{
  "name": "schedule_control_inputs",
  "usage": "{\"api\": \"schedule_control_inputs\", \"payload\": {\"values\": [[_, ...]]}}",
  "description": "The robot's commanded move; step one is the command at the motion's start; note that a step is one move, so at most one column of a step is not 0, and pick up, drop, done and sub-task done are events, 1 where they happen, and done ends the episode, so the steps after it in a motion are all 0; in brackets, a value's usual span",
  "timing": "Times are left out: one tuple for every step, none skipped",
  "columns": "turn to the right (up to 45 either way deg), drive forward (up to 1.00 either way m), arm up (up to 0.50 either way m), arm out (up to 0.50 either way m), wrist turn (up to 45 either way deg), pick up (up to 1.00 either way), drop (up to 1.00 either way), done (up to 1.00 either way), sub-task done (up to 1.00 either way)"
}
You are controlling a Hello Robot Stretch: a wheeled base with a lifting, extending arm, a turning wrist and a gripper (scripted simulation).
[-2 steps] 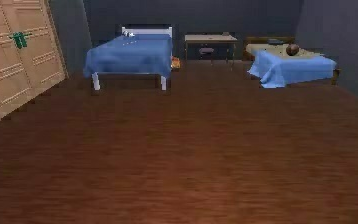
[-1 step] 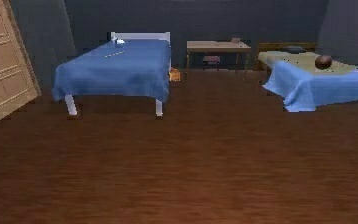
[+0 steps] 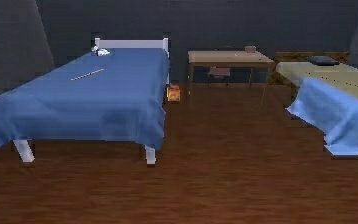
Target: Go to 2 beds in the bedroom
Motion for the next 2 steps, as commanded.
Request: {"api": "schedule_control_inputs", "payload": {"values": [[3.0,0.0,0.0,0.0,0.0,0.0,0.0,0.0,0.0],[0.0,0.85,0.0,0.0,0.0,0.0,0.0,0.0,0.0]]}}
